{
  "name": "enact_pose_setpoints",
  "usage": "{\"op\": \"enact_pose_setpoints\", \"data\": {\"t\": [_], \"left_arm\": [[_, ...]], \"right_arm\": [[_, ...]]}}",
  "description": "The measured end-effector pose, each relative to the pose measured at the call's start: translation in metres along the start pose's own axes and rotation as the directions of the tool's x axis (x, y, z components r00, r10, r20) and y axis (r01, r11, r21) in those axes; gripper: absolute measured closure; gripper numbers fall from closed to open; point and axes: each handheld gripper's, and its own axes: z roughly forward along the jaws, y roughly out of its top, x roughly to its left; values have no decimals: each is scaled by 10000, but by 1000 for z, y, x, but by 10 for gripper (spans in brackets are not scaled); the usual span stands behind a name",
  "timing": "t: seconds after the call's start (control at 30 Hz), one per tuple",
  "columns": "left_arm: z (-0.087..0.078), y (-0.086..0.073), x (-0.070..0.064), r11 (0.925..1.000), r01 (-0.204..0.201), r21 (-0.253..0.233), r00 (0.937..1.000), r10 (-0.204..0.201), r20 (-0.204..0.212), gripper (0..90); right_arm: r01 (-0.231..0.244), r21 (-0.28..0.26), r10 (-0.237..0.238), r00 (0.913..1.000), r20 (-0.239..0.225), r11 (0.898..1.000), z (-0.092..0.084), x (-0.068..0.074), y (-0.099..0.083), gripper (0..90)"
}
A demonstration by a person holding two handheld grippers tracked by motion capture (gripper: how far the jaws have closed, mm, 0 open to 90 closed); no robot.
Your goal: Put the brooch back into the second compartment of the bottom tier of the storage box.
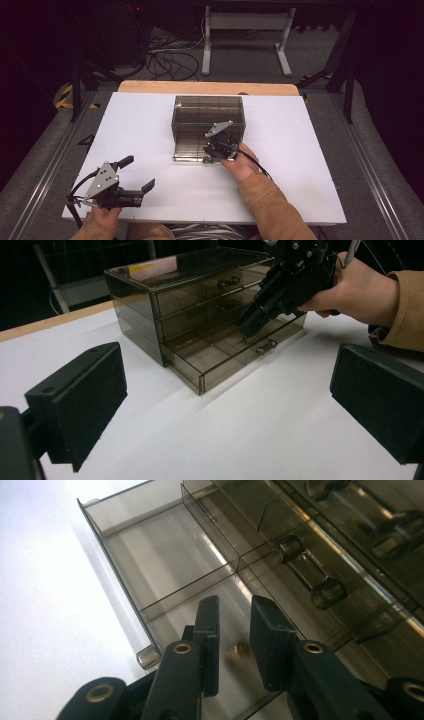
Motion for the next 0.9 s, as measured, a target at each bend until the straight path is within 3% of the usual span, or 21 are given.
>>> {"op": "enact_pose_setpoints", "data": {"t": [0.2,0.37,0.53,0.63,0.9], "left_arm": [[0,0,0,10000,27,6,10000,-27,-8,26],[0,0,0,10000,26,6,10000,-26,-32,26],[-1,0,0,10000,35,1,10000,-35,-6,26],[-1,0,0,10000,41,-1,10000,-41,-3,26],[-1,0,1,10000,37,-36,10000,-37,-26,27]], "right_arm": [[174,-325,-178,9998,-103,9993,-9,2,3,689],[280,-833,-304,9992,-276,9961,-22,6,7,595],[183,-1636,-341,9949,-946,9864,-39,10,11,398],[441,-2074,-650,9934,-950,9773,-48,15,14,322],[823,-2525,-1092,9895,-943,9641,-60,25,18,260]]}}
